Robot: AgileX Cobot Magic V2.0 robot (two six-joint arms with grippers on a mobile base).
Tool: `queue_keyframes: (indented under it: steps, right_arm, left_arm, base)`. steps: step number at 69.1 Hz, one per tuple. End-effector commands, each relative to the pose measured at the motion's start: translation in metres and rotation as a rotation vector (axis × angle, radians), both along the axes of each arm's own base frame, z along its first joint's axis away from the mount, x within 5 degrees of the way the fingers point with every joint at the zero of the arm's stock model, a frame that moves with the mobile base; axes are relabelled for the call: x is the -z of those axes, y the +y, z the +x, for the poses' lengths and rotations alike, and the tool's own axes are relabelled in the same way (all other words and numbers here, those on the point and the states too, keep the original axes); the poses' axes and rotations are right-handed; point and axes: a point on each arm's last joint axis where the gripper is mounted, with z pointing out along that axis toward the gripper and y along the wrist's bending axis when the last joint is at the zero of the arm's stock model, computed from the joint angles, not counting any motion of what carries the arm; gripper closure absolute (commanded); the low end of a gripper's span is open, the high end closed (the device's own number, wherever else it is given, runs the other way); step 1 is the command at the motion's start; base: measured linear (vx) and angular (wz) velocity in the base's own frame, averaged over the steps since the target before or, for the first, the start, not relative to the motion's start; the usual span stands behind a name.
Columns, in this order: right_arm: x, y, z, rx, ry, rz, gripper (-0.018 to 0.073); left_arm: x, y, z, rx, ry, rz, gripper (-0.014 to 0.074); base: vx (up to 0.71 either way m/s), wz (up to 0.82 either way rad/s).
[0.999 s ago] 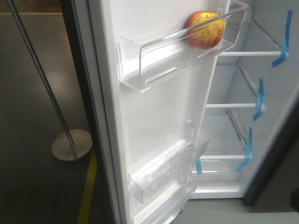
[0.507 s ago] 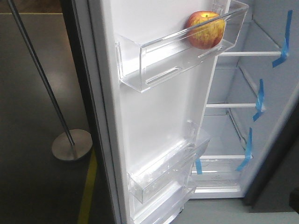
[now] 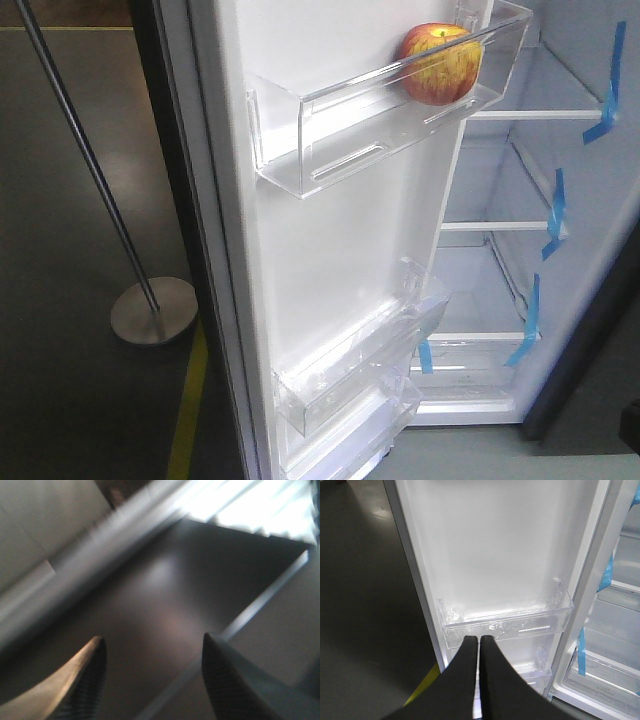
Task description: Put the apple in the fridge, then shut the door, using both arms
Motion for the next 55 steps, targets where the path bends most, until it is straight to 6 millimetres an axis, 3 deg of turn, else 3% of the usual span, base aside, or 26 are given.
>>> queue_keyframes:
  steps: [1, 11, 20, 39, 55]
  right_arm:
    - [-0.013, 0.000, 0.003, 0.017, -0.071, 0.040, 0.0561]
    - [-0.013, 0.001, 0.002, 0.014, -0.072, 0.052, 0.0561]
    - [-0.014, 0.002, 0.002, 0.006, -0.072, 0.079, 0.0561]
    - [-0.015, 0.002, 0.003, 0.011, -0.081, 0.084, 0.0561]
    - [-0.016, 0.002, 0.003, 0.013, -0.085, 0.084, 0.0561]
  left_arm:
    - [-0.017, -0.012, 0.012, 0.182, -0.054, -0.023, 0.0178]
    - [-0.008, -0.026, 0.044, 0.330, -0.027, 0.018, 0.0178]
    - [-0.010, -0.039, 0.050, 0.382, -0.050, 0.021, 0.0178]
    - [-0.012, -0.081, 0.036, 0.553, -0.091, 0.032, 0.0178]
    - [-0.012, -0.119, 0.013, 0.772, -0.158, 0.076, 0.0179]
  base:
    - [0.00, 0.00]
    - [0.00, 0.00]
    - [0.00, 0.00]
    - [0.00, 0.00]
    - [0.00, 0.00]
